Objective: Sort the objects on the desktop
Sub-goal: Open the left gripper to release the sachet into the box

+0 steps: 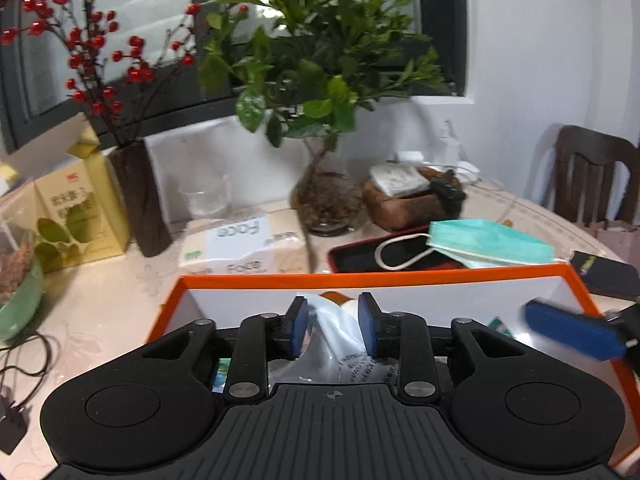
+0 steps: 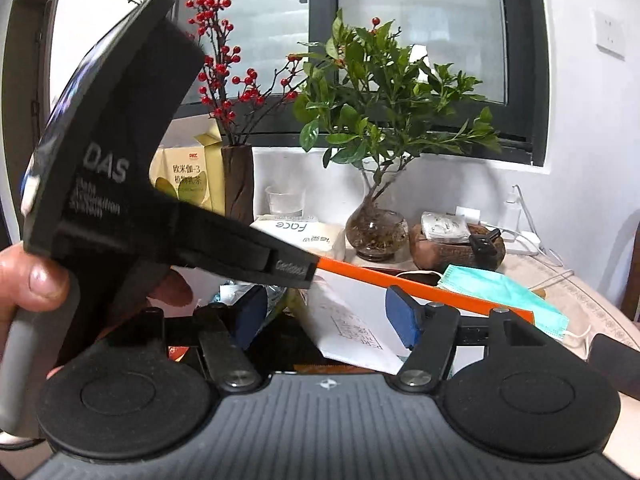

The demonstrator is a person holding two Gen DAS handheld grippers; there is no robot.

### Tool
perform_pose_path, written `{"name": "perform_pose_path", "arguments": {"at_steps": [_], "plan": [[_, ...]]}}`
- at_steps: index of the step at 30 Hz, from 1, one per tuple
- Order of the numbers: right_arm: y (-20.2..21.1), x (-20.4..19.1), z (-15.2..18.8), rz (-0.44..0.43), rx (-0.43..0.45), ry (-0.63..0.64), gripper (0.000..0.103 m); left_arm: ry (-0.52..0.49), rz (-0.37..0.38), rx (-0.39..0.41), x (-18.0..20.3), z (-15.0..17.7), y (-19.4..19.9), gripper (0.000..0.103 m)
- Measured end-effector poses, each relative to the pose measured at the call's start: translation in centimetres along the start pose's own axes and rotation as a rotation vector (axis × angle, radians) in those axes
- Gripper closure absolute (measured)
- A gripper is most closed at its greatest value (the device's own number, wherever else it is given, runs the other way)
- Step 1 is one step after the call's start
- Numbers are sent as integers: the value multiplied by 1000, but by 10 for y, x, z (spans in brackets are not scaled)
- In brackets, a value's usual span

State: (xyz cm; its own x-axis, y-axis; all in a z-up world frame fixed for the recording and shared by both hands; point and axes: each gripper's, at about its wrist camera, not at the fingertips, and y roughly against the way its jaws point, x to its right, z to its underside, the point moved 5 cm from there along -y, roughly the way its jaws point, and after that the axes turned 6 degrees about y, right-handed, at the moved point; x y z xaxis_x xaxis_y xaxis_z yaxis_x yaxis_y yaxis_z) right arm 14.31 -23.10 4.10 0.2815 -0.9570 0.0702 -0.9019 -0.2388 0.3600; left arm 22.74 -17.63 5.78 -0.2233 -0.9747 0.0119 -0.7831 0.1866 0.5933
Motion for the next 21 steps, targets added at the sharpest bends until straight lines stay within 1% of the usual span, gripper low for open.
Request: {"name": "perform_pose_path", "arguments": {"at_steps": [1,2,4,5,7,8,9,10,11,14,17,21], "plan": [[3,0,-1,7,12,2,24,0,-6,0,-1,0,0,51],[6,-1,-2,11,21,3,21,3,-9,4,-3,0,0,46],[9,-3,-4,10,35,18,19,9,-19,11,-7,-1,0,21],[11,-4,-6,14,46,26,14,14,-13,15,-9,-2,1,17],[15,-5,-7,20,72,39,8,30,1,23,-12,-2,2,9],[17,-6,-8,20,88,49,4,36,6,21,-13,-3,2,7],[18,-6,-8,27,100,54,3,43,14,17,-15,-3,3,2],[19,-7,-8,33,105,56,2,49,26,15,-16,-3,3,0],[20,-7,-8,34,110,56,1,52,37,14,-16,-3,3,0],[24,-5,-9,24,110,42,1,48,25,23,-19,-4,5,0],[33,-3,-14,18,133,21,1,53,12,70,-24,-10,14,0],[47,-4,-19,2,172,-7,1,69,2,115,-35,-14,29,0]]}}
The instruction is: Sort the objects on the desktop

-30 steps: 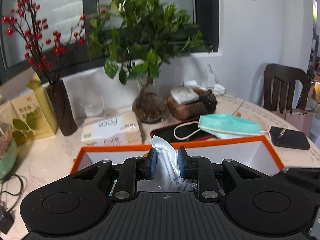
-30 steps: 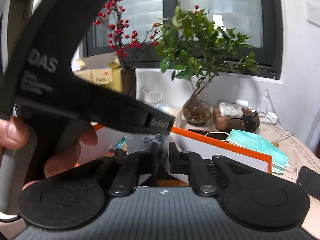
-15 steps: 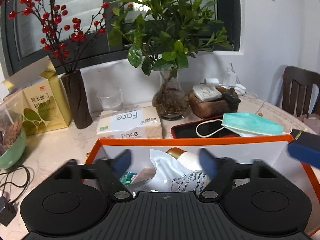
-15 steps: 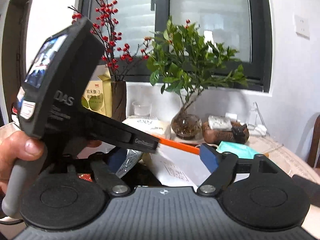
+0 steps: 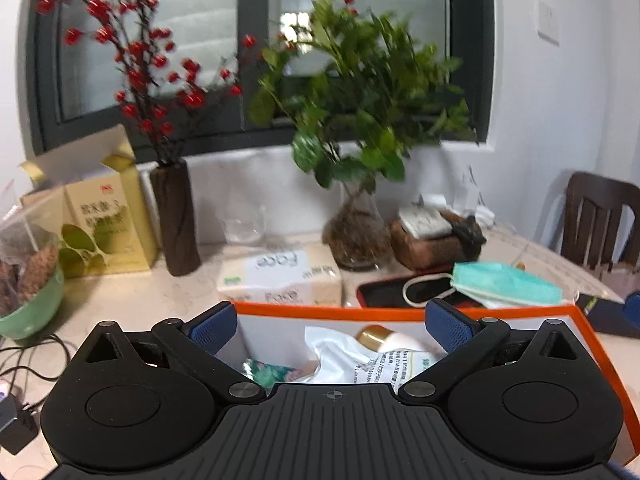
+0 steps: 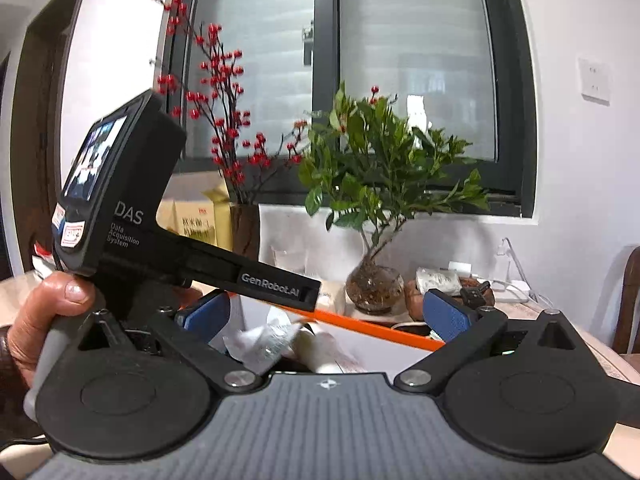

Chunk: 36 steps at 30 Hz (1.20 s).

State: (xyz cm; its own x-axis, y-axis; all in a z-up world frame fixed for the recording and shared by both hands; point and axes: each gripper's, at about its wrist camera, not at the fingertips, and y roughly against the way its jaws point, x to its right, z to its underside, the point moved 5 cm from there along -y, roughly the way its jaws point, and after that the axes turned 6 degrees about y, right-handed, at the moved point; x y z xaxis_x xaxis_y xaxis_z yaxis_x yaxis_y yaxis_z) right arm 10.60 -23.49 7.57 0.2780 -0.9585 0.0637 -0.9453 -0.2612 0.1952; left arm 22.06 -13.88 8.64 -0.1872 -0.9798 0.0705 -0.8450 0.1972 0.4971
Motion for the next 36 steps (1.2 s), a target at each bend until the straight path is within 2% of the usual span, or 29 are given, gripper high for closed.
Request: {"name": "perform_pose_path", "arguments": {"at_steps": [3,7,12,19,21,26,32,36], "plan": [[13,-5,-1,-25,17,-14,1,-8,-16,22,-7,2,13,0],[31,-19,8,-64,7,-11,1,-4,-18,5,-16,13,31,0],[48,-37,22,-27,-43,-35,1,31,-11,-29,-19,36,57,0],[60,-48,36,66,-210,-115,0,40,-3,-38,-10,63,101,0],[60,-50,43,79,-245,-140,0,29,-14,-25,-7,69,113,0],[60,-54,59,82,-330,-230,0,15,20,-51,1,90,136,0],[59,-59,75,101,-415,-251,0,-53,40,-83,20,113,147,0],[66,-58,83,133,-427,-276,0,-103,40,-104,34,123,144,0]]}}
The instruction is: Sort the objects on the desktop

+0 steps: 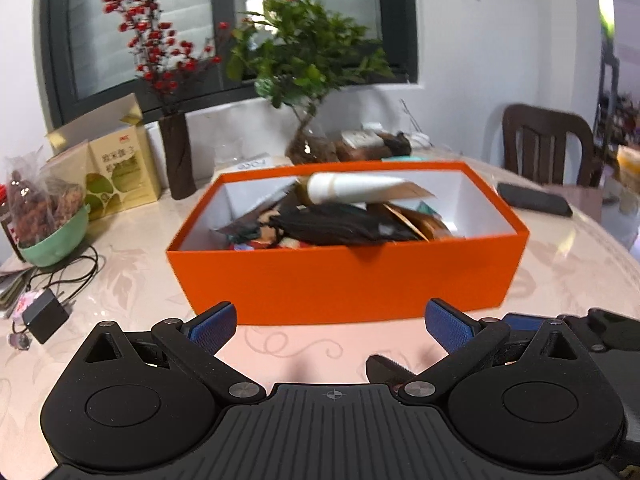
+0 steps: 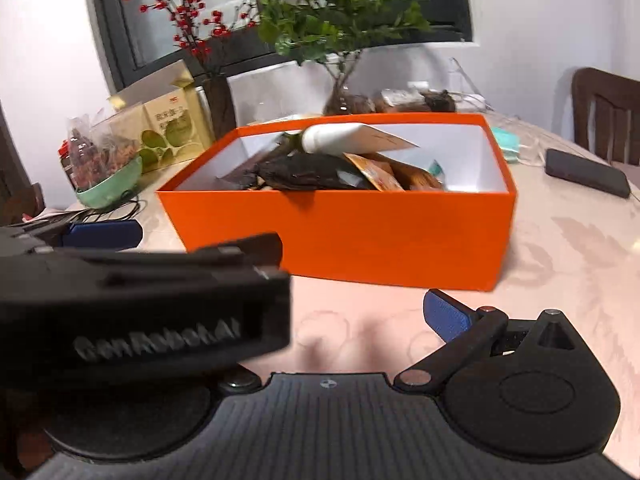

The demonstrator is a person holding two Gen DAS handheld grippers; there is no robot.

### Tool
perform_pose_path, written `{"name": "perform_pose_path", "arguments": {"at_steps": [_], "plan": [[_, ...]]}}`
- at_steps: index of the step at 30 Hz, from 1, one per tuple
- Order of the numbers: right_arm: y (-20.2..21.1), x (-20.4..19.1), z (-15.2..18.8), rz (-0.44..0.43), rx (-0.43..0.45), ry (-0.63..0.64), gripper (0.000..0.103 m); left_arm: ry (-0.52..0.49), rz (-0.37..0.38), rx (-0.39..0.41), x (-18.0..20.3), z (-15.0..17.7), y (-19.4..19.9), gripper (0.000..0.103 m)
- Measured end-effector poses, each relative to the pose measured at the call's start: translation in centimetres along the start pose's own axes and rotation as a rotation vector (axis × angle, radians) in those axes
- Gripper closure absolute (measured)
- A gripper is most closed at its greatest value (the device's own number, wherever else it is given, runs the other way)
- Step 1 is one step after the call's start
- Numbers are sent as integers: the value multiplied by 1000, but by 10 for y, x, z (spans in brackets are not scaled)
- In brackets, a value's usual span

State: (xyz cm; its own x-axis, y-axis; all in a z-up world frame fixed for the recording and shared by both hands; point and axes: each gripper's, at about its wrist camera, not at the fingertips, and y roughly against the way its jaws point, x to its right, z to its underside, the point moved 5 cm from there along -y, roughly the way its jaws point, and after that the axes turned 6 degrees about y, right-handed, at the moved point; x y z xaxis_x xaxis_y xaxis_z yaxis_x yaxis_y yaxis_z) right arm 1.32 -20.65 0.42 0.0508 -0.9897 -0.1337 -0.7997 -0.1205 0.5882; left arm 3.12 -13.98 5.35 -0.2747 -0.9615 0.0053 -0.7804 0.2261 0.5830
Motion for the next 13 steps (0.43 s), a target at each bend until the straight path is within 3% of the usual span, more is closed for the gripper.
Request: {"name": "perform_pose_path", "arguments": {"at_steps": [13], "plan": [[-4,17,14,14,-36,-69,0,-69,-4,4,28,5,-10,0]]}}
